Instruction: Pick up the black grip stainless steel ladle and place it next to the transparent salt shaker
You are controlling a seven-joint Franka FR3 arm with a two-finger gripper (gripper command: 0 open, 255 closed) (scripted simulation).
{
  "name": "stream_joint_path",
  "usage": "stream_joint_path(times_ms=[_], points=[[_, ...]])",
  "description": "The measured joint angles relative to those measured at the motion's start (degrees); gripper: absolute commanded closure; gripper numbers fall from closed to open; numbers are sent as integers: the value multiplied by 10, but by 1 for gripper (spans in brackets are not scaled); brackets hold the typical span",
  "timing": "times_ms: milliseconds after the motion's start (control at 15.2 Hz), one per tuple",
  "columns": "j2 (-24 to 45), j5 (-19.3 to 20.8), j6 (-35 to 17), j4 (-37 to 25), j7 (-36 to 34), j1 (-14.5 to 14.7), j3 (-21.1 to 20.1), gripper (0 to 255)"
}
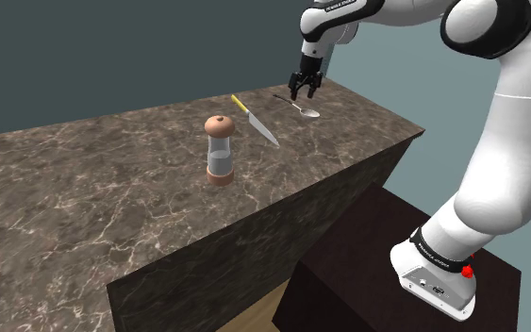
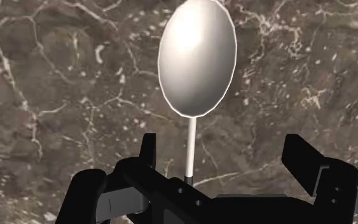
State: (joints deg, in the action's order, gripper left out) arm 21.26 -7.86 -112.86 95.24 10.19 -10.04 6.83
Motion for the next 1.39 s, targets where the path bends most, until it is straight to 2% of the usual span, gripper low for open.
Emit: stream_joint_path(times_ms=[198, 264, 726, 1122, 1188, 1386], points=[[61, -14, 11, -79, 7, -13, -1, 0], [71, -17, 9, -88, 8, -15, -1, 0], [90, -22, -34, -64, 13, -14, -4, 0], [94, -23, -38, -65, 13, -14, -4, 0], [94, -23, -38, -65, 13, -14, -4, 255], [94, -23, -38, -65, 13, -14, -4, 255]])
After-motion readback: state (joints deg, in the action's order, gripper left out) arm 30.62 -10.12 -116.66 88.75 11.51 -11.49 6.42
